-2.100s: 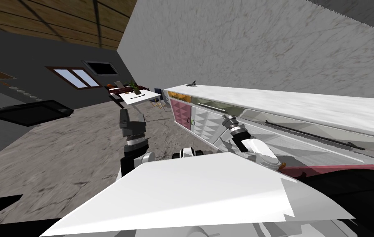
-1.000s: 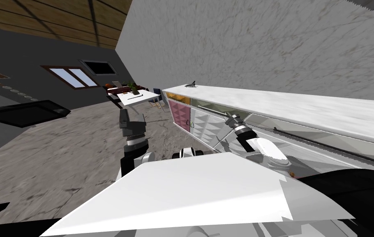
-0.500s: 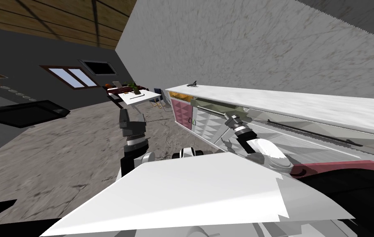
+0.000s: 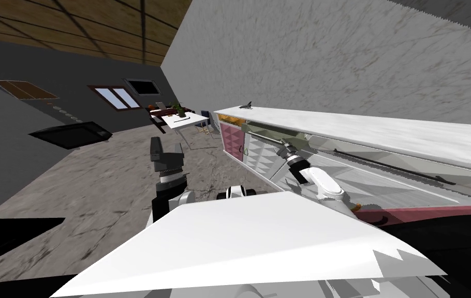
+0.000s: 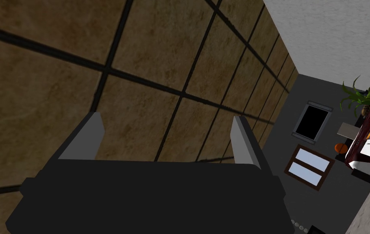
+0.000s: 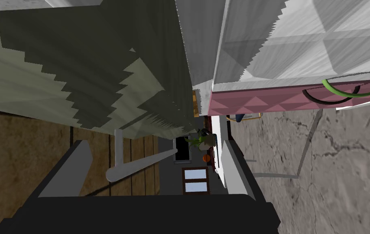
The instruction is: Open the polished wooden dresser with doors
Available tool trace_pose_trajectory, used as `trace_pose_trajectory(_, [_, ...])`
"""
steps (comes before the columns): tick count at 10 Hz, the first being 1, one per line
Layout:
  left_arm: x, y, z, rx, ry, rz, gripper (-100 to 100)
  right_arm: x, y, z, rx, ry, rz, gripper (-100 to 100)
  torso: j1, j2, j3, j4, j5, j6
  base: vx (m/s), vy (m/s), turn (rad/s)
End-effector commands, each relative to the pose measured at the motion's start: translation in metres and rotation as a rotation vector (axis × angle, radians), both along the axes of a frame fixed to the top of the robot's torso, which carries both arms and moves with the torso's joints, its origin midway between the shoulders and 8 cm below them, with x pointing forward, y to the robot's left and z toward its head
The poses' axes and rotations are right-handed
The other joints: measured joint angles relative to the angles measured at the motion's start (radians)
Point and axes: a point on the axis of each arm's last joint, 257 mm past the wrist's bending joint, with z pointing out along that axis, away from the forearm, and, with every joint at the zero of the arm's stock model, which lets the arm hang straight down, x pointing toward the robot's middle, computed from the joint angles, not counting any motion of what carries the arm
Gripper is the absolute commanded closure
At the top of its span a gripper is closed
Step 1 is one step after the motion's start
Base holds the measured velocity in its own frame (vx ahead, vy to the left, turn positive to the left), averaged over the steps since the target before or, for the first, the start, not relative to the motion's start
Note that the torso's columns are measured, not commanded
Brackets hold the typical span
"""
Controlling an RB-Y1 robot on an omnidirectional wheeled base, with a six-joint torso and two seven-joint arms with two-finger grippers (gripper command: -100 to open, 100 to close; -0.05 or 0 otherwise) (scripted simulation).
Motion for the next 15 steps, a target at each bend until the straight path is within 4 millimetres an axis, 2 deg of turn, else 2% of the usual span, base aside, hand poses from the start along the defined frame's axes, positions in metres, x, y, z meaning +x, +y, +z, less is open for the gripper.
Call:
trace_pose_trajectory(1, [0.000,0.000,0.000,0.000,0.000,0.000,0,0.025,0.006,-0.016,0.049,0.032,0.006,-100,-0.003,0.003,0.003,0.001,-0.001,0.003,-0.087,-0.041,-0.045])
trace_pose_trajectory(3, [0.000,0.000,0.000,0.000,0.000,0.000,0,0.040,0.005,-0.020,0.073,0.051,-0.004,-100,0.001,-0.004,-0.001,-0.001,0.000,0.002,-0.085,-0.007,0.136])
trace_pose_trajectory(5, [0.000,0.000,0.000,0.000,0.000,0.000,0,0.055,0.018,-0.031,0.091,0.069,0.018,-100,-0.002,-0.001,0.001,-0.003,-0.003,-0.002,-0.150,-0.038,0.093])
trace_pose_trajectory(6, [0.000,0.000,0.000,0.000,0.000,0.000,0,0.065,0.018,-0.028,0.091,0.064,0.018,-100,-0.003,-0.006,-0.003,-0.004,-0.003,0.001,-0.032,-0.005,-0.026])
trace_pose_trajectory(7, [0.000,0.000,0.000,0.000,0.000,0.000,0,0.065,0.013,-0.036,0.091,0.077,0.008,-100,-0.003,-0.010,-0.005,-0.004,-0.002,0.001,0.010,-0.003,-0.012])
trace_pose_trajectory(8, [0.000,0.000,0.000,0.000,0.000,0.000,0,0.078,0.006,-0.032,0.100,0.082,-0.007,-100,-0.003,-0.011,-0.006,-0.006,-0.004,0.001,-0.112,-0.040,0.303])
trace_pose_trajectory(9, [0.000,0.000,0.000,0.000,0.000,0.000,0,0.085,0.001,-0.032,0.108,0.083,-0.023,-100,-0.004,-0.008,-0.004,-0.007,-0.005,-0.008,-0.198,-0.049,0.195])
trace_pose_trajectory(10, [0.000,0.000,0.000,0.000,0.000,0.000,0,0.093,0.008,-0.035,0.108,0.089,-0.015,-100,-0.002,-0.007,-0.003,-0.006,-0.005,-0.005,-0.117,-0.020,0.011])
trace_pose_trajectory(11, [0.000,0.000,0.000,0.000,0.000,0.000,0,0.097,0.014,-0.047,0.105,0.112,-0.007,-100,-0.002,-0.009,-0.004,-0.006,-0.004,0.001,-0.026,0.000,-0.044])
trace_pose_trajectory(12, [0.000,0.000,0.000,0.000,0.000,0.000,0,0.096,0.012,-0.049,0.104,0.117,-0.010,-100,-0.003,-0.012,-0.006,-0.008,-0.005,0.000,0.007,0.007,-0.023])
trace_pose_trajectory(13, [0.000,0.000,0.000,0.000,0.000,0.000,0,0.096,0.012,-0.049,0.104,0.117,-0.010,-100,-0.005,-0.014,-0.008,-0.010,-0.006,-0.001,0.011,0.009,-0.005])
trace_pose_trajectory(14, [0.000,0.000,0.000,0.000,0.000,0.000,0,0.108,0.000,-0.039,0.105,0.108,-0.044,-100,-0.006,-0.015,-0.008,-0.010,-0.007,-0.002,-0.131,-0.020,0.315])
trace_pose_trajectory(15, [0.000,0.000,0.000,0.000,0.000,0.000,0,0.115,0.004,-0.040,0.111,0.112,-0.038,-100,-0.005,-0.011,-0.006,-0.010,-0.007,-0.010,-0.212,-0.046,0.198])
